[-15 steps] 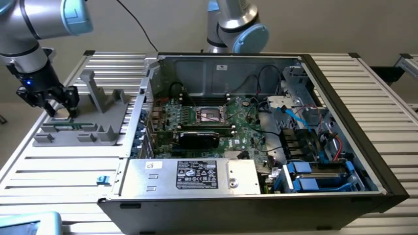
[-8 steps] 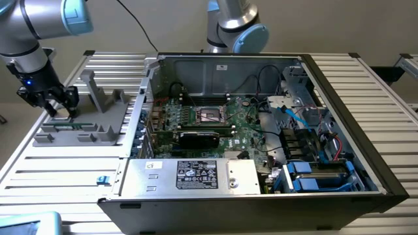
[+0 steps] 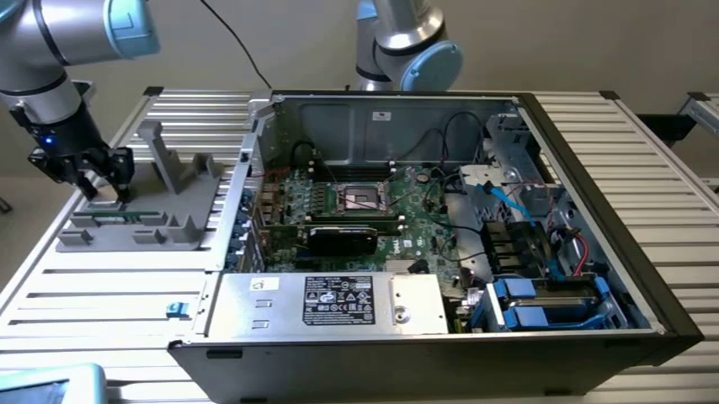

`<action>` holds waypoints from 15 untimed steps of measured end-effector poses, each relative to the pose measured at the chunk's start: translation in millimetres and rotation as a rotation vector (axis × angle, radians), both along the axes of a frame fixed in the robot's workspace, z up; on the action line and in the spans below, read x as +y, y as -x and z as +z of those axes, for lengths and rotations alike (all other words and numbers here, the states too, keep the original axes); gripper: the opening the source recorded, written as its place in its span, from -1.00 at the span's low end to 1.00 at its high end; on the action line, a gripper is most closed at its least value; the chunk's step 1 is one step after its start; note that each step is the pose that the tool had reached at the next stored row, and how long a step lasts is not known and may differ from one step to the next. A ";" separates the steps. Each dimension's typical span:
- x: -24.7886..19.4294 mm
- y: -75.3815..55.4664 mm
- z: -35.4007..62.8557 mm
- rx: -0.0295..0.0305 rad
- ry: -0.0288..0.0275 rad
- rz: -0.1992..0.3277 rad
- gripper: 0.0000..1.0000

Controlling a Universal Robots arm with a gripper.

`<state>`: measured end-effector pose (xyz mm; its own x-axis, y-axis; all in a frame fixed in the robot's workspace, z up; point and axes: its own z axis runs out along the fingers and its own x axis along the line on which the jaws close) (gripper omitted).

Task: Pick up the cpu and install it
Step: 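Pick up the cpu and move it towards the insertion slot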

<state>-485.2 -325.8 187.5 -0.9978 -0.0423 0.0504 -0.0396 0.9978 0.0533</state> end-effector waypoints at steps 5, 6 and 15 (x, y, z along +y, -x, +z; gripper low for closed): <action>0.0 -0.4 19.0 -0.0001 -0.0001 0.000 0.11; 0.0 -0.7 23.4 0.0000 0.0000 0.000 0.11; -0.6 -4.4 64.3 0.0000 0.0000 0.000 0.11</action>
<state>-480.9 -326.4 251.8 -0.9978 -0.0423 0.0504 -0.0396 0.9978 0.0534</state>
